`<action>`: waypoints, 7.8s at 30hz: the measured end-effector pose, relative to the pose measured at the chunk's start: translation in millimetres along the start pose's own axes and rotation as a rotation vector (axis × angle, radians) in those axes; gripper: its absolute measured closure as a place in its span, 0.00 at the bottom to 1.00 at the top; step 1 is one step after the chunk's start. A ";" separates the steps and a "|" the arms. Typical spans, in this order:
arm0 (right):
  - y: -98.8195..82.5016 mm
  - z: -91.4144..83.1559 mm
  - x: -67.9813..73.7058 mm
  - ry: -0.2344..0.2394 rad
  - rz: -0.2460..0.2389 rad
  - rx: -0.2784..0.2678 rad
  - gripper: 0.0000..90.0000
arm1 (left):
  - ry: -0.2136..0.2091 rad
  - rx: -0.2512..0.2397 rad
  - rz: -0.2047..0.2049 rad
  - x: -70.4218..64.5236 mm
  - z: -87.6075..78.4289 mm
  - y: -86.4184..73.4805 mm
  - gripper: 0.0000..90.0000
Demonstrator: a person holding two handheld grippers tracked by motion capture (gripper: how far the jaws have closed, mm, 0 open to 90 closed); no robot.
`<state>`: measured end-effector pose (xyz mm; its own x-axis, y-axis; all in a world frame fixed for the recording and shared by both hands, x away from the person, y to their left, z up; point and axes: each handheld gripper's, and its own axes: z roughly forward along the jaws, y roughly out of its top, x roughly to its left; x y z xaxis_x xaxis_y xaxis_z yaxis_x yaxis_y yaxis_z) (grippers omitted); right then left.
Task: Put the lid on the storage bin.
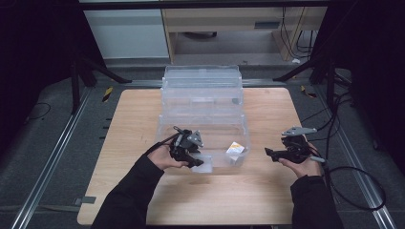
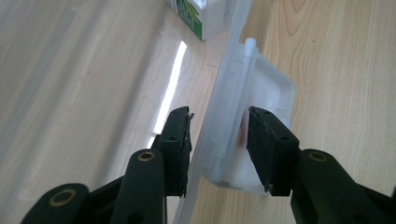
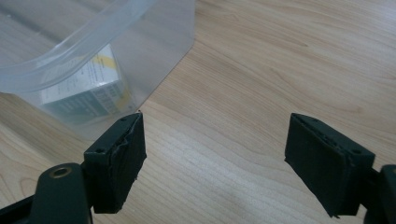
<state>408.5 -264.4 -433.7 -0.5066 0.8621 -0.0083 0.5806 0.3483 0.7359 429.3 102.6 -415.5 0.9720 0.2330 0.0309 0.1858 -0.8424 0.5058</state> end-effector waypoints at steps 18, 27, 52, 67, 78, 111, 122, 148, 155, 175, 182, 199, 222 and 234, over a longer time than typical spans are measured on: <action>37.6 -9.9 6.6 0.051 -0.026 -0.104 0.33 | -0.054 0.024 0.019 9.9 0.7 1.9 0.77; 55.5 -1.8 15.0 0.083 -0.060 -0.110 0.36 | -0.084 0.041 0.044 13.3 0.7 4.3 0.79; 134.1 9.4 40.6 0.200 -0.219 -0.187 0.48 | -0.115 0.018 0.083 13.5 0.6 1.7 0.81; 168.3 24.1 54.5 0.251 -0.296 -0.212 0.53 | -0.125 0.021 0.098 11.8 -1.5 -1.2 0.81; 195.0 42.0 55.7 0.269 -0.338 -0.196 0.57 | -0.132 0.019 0.097 13.0 -1.3 -1.6 0.81; 246.6 101.8 71.1 0.406 -0.472 0.011 0.84 | -0.136 0.033 0.086 13.3 0.2 0.2 0.80; 256.7 104.0 78.8 0.388 -0.532 0.106 0.87 | -0.131 0.037 0.089 13.0 0.6 1.1 0.80; 238.8 62.5 90.9 0.484 -0.567 0.112 0.97 | -0.134 0.070 0.104 7.4 0.0 3.6 0.80; 230.3 54.8 91.5 0.504 -0.571 0.095 0.98 | -0.135 0.065 0.103 6.4 0.7 3.8 0.80; 204.4 35.1 108.3 0.505 -0.585 0.074 0.98 | -0.130 0.069 0.102 2.6 0.5 4.2 0.79; 196.6 31.9 111.1 0.512 -0.586 0.070 0.99 | -0.121 0.072 0.105 1.2 -0.2 4.5 0.79; 180.0 23.0 121.5 0.496 -0.570 0.062 0.99 | -0.097 0.025 0.117 -4.9 -2.4 -3.0 0.76; 158.9 19.0 129.5 0.486 -0.545 0.022 0.97 | 0.068 -0.200 0.012 -20.1 -69.5 -16.2 0.69; 155.7 18.4 128.9 0.483 -0.525 0.004 0.96 | 0.197 -0.420 -0.184 2.4 -131.7 -30.6 0.79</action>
<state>445.3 -92.3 -332.6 -0.9451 0.3212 -0.0598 0.1841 0.6750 0.7145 407.0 193.0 -317.4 0.8754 0.4807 0.0501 0.2384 -0.5195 0.8205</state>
